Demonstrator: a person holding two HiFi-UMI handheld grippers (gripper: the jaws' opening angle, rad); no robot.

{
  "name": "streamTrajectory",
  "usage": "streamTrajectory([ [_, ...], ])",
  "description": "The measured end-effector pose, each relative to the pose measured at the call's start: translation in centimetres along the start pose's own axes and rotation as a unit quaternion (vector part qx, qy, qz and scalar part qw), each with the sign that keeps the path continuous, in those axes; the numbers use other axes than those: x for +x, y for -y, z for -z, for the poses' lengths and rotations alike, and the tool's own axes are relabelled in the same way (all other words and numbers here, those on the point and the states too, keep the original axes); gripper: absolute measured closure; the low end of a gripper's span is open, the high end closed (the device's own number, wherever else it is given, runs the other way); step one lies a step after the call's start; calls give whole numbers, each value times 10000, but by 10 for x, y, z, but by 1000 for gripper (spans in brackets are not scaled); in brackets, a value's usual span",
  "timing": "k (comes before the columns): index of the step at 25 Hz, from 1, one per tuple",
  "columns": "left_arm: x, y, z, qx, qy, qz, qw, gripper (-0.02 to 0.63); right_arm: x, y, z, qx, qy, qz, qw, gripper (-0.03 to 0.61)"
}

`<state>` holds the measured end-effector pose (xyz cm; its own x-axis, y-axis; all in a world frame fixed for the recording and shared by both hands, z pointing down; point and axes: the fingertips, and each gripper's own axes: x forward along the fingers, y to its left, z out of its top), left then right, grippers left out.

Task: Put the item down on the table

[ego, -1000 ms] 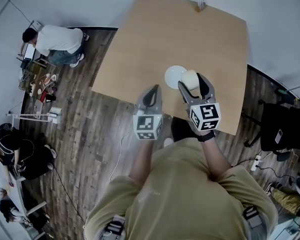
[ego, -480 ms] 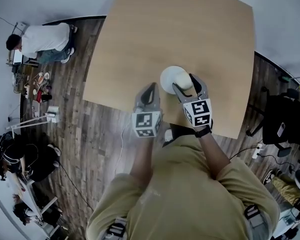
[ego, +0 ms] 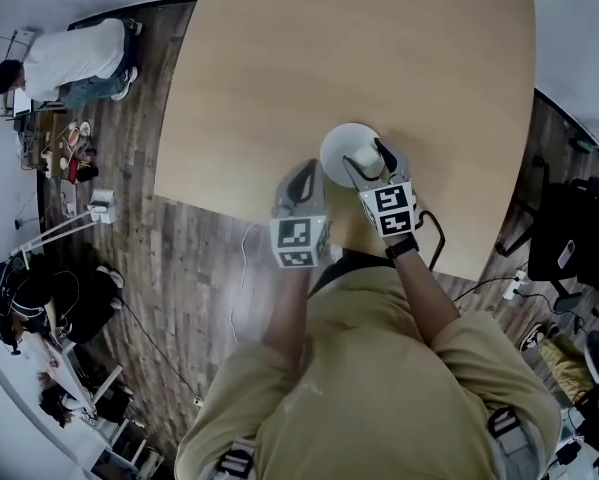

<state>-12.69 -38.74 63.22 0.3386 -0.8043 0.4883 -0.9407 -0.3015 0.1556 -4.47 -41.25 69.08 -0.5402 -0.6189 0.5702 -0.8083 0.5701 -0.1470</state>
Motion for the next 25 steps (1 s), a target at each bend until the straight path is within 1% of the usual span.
streamTrajectory([
  [3, 7, 0, 4, -24, -50, 3, 10000, 612, 13, 0, 8, 0, -83, -80, 9999, 262],
  [7, 8, -2, 13, -66, -147, -19, 9999, 612, 22, -5, 5, 7, -31, -197, 9998, 263],
  [11, 6, -6, 13, -116, -156, -63, 9998, 612, 38, -10, 10, -175, -334, -335, 9987, 261],
  [14, 3, -8, 16, -123, -169, -84, 9997, 612, 44, -10, 11, -393, -462, -311, 9977, 259],
  [15, 2, -8, 14, -133, -147, -87, 9998, 612, 45, -11, 10, -467, -438, -300, 9975, 258],
  [16, 0, -7, 11, -136, -110, -85, 9998, 612, 44, -11, 9, -515, -399, -297, 9974, 243],
  [18, -4, -6, 7, -130, -42, -78, 9999, 612, 39, -12, 5, -542, -308, -277, 9977, 172],
  [19, -7, -4, 5, -129, -10, -71, 9999, 612, 34, -13, 3, -541, -253, -252, 9979, 167],
  [22, -17, -2, 1, -95, 81, -62, 9999, 612, 14, -14, -7, -468, -42, -183, 9987, 170],
  [25, -29, 0, -9, -86, 239, -67, 9997, 612, -11, -16, -24, -333, 313, -67, 9989, 212],
])
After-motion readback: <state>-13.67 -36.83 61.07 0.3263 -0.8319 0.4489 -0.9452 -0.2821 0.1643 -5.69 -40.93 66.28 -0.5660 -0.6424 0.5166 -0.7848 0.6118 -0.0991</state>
